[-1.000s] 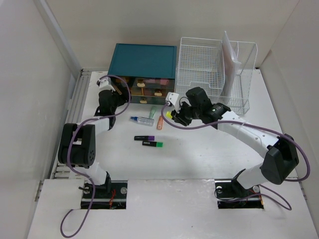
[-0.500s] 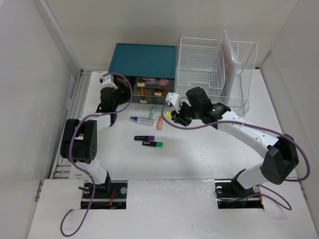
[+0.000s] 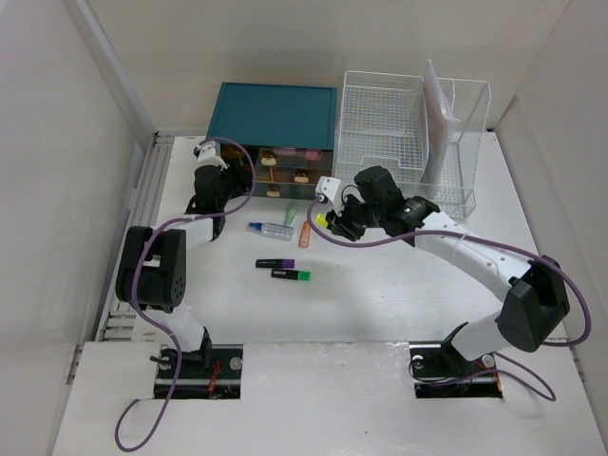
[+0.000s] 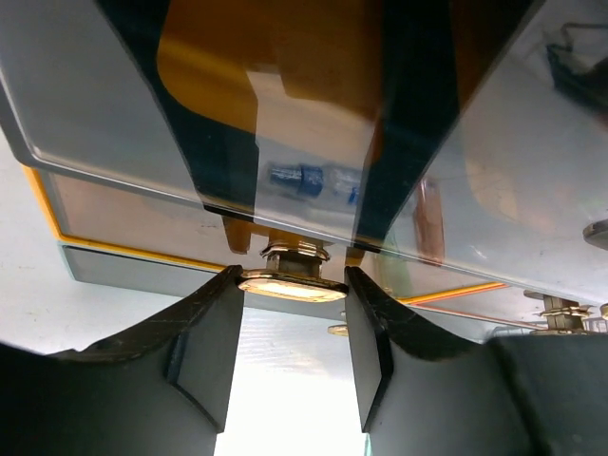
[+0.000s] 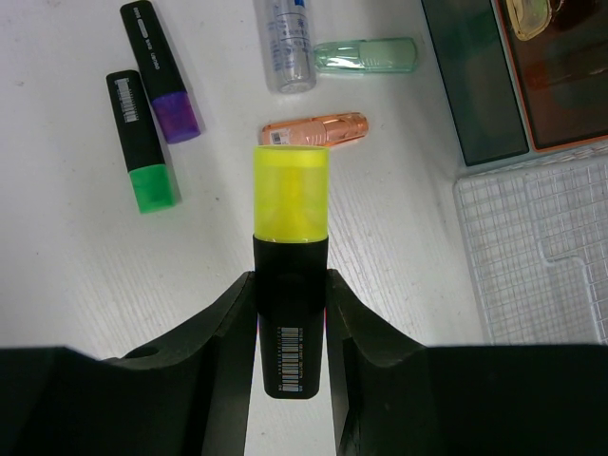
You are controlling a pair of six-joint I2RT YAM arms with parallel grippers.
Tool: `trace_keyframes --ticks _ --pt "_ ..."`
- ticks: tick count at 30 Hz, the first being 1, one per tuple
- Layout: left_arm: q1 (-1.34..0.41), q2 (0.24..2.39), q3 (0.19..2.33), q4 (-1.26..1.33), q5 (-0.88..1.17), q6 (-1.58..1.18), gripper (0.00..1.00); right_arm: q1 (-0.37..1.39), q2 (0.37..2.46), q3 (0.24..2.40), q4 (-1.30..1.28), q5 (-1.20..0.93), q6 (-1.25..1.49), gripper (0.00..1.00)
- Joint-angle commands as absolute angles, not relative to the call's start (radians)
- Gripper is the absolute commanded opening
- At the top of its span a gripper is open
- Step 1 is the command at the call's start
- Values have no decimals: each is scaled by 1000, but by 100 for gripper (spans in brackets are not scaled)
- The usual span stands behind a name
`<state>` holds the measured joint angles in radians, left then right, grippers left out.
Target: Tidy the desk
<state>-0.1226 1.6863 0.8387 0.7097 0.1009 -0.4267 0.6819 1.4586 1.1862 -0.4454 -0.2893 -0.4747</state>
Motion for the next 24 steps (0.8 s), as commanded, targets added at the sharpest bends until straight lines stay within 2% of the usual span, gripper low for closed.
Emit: trace_keyframes --ticks 1,4,9,15,24 --pt "-118 1680 882 770 80 -416 25 681 1425 1227 -434 -314 -480 0" --pt "-118 1680 882 770 80 -416 12 681 1425 1227 -434 -314 -480 0" --pt "-127 1660 861 761 80 -425 4 681 1425 1227 -434 -314 -480 0" --pt "-138 1597 782 761 60 -434 2 681 1434 1238 -413 -314 -460 0" --pt "-138 1509 666 772 51 -434 1 681 1551 1406 -403 -279 -451 0"
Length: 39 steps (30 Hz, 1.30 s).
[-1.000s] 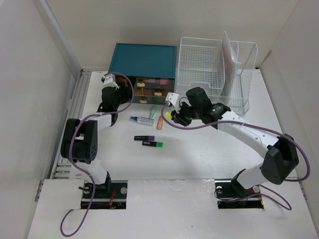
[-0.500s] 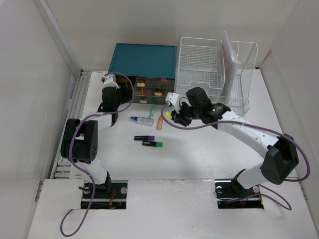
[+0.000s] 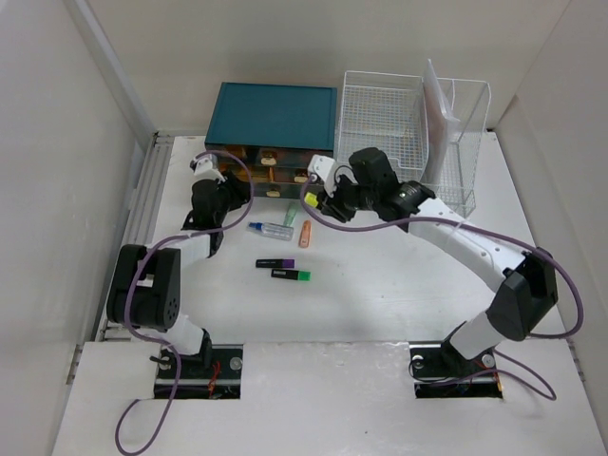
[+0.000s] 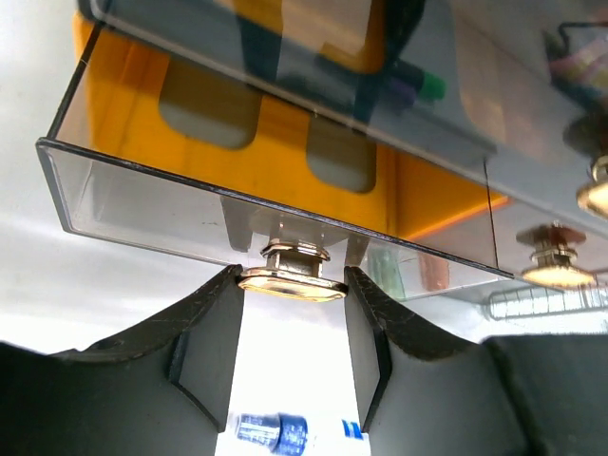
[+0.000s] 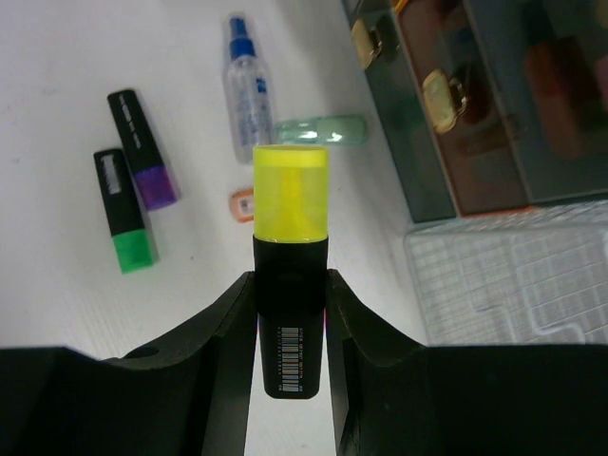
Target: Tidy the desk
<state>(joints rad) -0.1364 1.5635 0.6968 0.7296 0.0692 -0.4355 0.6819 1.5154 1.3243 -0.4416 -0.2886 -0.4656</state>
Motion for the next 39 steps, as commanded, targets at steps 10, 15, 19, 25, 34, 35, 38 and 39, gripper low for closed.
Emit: trace_keyframes --ticks 10,15,19,25,34,35,38,39 --pt "-147 1427 578 793 60 -443 0 681 1779 1679 -417 -307 -442 0" --pt "-147 1368 541 793 60 -453 0 719 1882 1822 -426 -350 -442 0" --pt "-147 1338 512 793 69 -453 0 729 1950 1911 -440 -383 -442 0" --pt "-156 1307 503 784 69 -453 0 750 2061 2038 -462 -435 -460 0" --pt "-156 1276 483 764 87 -453 0 772 2167 2129 -414 -445 -460 0" --pt "-156 1276 483 764 87 -453 0 772 2168 2129 -405 -445 -460 0" --pt "-156 1276 483 752 87 -453 0 772 2207 2166 -396 -445 -460 0" --pt "-156 1276 483 752 87 -453 0 772 2207 2166 -396 -445 -460 0"
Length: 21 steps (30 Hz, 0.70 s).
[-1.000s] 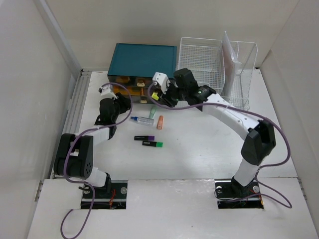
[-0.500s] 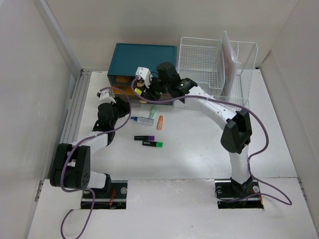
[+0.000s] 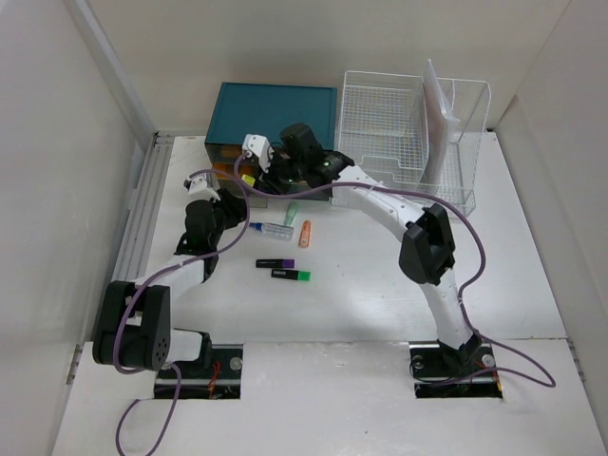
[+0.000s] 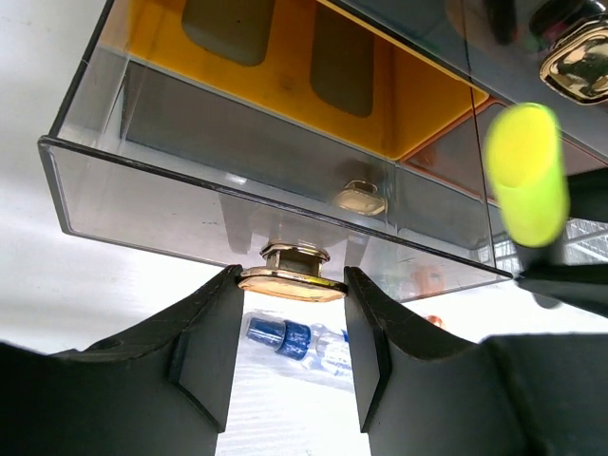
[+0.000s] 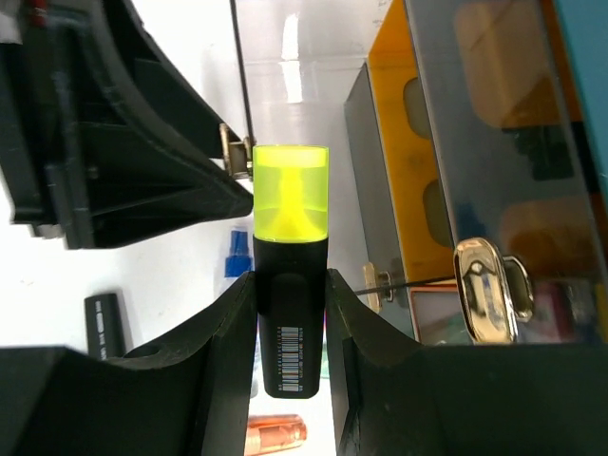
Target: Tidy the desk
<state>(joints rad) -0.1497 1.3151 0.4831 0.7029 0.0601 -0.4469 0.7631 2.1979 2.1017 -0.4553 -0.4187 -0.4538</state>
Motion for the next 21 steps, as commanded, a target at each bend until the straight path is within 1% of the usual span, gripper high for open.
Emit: trace_keyframes --ticks 1,3,4,6,8,11,12,13,18,19,21 --pt "-156 1276 483 752 87 -453 0 781 2217 2178 -385 -445 -460 0" --pt "-156 1276 483 752 87 -453 4 791 2217 2178 -371 -404 -460 0" --pt "-156 1276 474 752 87 -453 8 792 2217 2187 -359 -394 -460 0" --pt "-156 1276 474 752 87 -453 14 792 2217 2187 -347 -394 -460 0" --pt "-156 1267 465 752 87 -453 27 792 2226 2197 -336 -394 -460 0" --pt "-156 1267 465 752 87 -453 36 792 2235 2206 -325 -385 -460 0" --pt "-156 1256 465 752 87 -453 42 792 2235 2206 -325 -385 -460 0" --pt "-156 1256 465 752 87 -453 45 792 2235 2218 -325 -385 -460 0" --pt "-156 1247 465 742 87 -453 58 801 2255 2227 -305 -385 -460 0" --pt "-156 1247 465 742 87 -453 60 801 2267 2239 -305 -385 -460 0" --pt "-156 1247 465 742 87 -453 60 801 2283 2255 -305 -385 -460 0"
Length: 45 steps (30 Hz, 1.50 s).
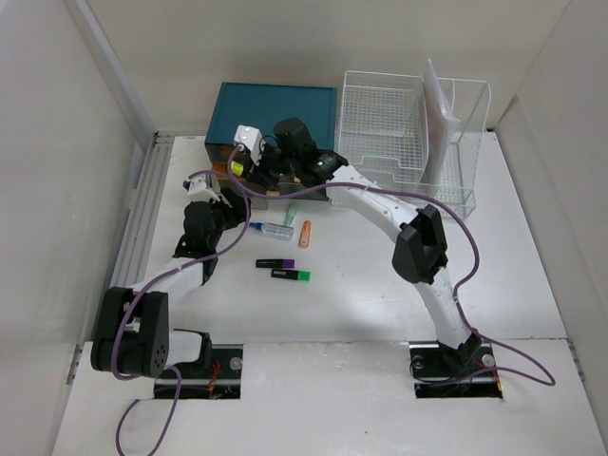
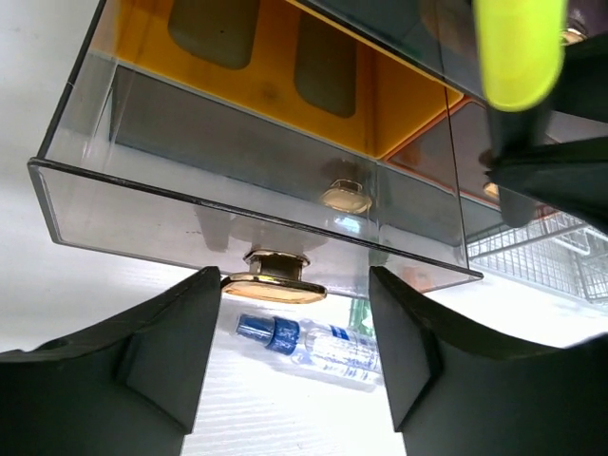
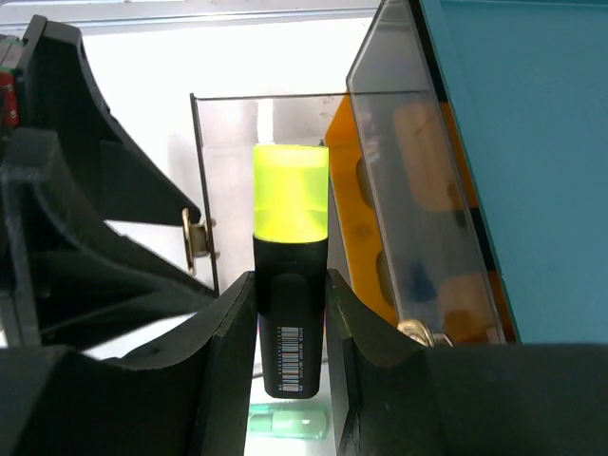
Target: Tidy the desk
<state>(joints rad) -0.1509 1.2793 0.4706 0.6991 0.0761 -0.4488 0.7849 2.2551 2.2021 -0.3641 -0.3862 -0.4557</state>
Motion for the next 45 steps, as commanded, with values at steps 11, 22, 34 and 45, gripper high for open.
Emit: trace_keyframes --ticks 11,22,34,45 --pt "-156 1181 426 713 78 -453 71 801 2368 2332 -278 -357 -428 7" --pt "-156 1123 407 683 78 -462 78 801 2335 2330 -287 -348 -419 57" --pt "-156 988 341 624 87 -462 69 810 1989 2054 -305 -298 -465 59" --pt "-156 919 255 640 234 -439 59 810 1775 1636 -710 -621 -876 57"
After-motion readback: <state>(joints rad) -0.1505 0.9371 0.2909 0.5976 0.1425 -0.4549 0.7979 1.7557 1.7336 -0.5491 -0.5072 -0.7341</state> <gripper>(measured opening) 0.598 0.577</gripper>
